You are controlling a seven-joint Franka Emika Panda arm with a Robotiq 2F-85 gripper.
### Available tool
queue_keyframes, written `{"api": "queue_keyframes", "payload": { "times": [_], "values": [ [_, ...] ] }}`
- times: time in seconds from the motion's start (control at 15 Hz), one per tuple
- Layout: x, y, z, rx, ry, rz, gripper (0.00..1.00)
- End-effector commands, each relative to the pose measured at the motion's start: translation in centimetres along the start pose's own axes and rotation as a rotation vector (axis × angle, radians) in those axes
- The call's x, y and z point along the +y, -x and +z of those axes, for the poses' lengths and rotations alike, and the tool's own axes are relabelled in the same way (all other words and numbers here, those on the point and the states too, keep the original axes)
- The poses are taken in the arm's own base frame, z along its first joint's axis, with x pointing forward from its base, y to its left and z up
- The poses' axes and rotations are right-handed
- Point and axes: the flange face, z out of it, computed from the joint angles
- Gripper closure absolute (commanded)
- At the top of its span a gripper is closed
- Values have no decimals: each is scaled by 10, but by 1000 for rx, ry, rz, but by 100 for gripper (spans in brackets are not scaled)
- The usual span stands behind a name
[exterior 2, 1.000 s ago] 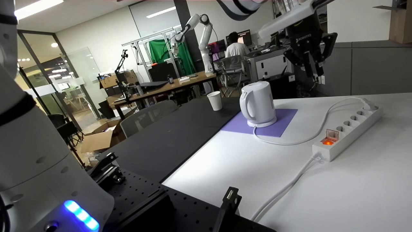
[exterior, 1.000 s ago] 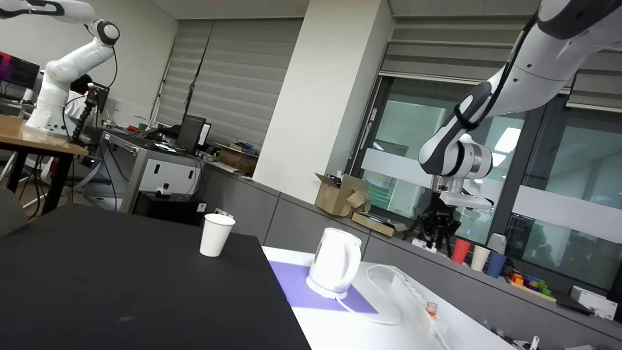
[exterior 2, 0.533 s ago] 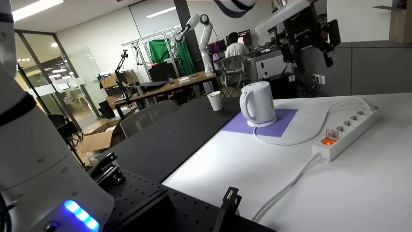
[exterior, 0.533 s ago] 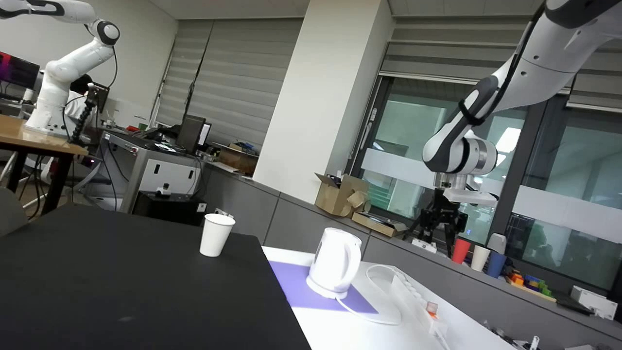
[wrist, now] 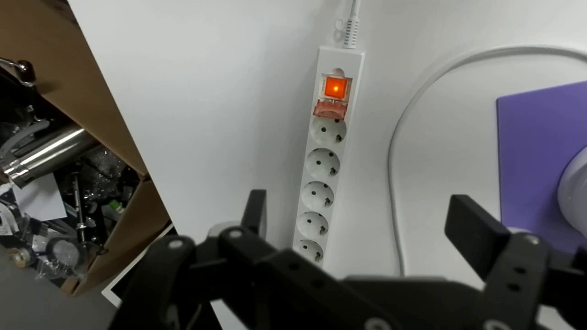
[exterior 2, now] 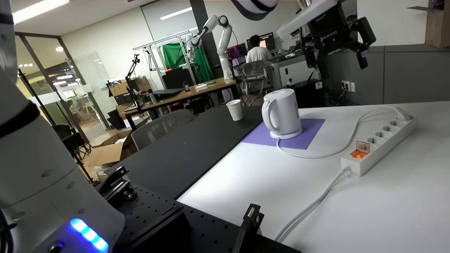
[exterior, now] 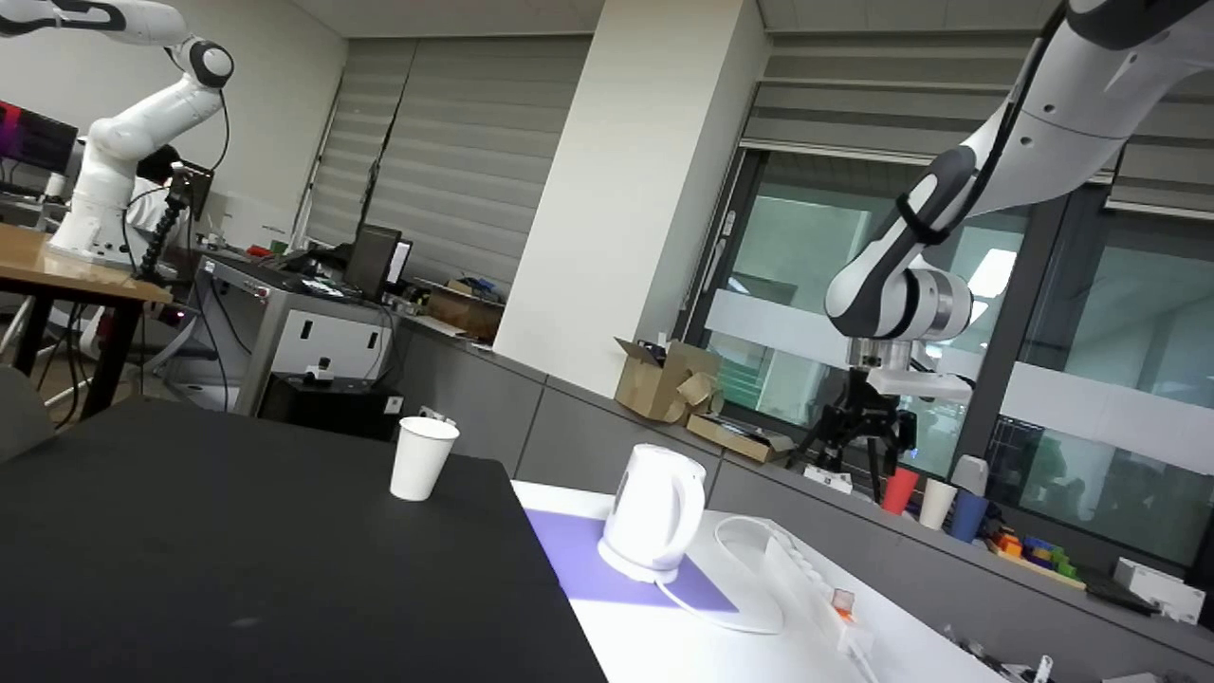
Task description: Turn on the extension cord switch
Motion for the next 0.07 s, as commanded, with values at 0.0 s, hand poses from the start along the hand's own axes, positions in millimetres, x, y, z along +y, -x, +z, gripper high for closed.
{"api": "queue_keyframes", "payload": {
  "times": [0.0],
  "values": [
    [0, 0, 0, -2, 0, -1, 0]
  ]
}}
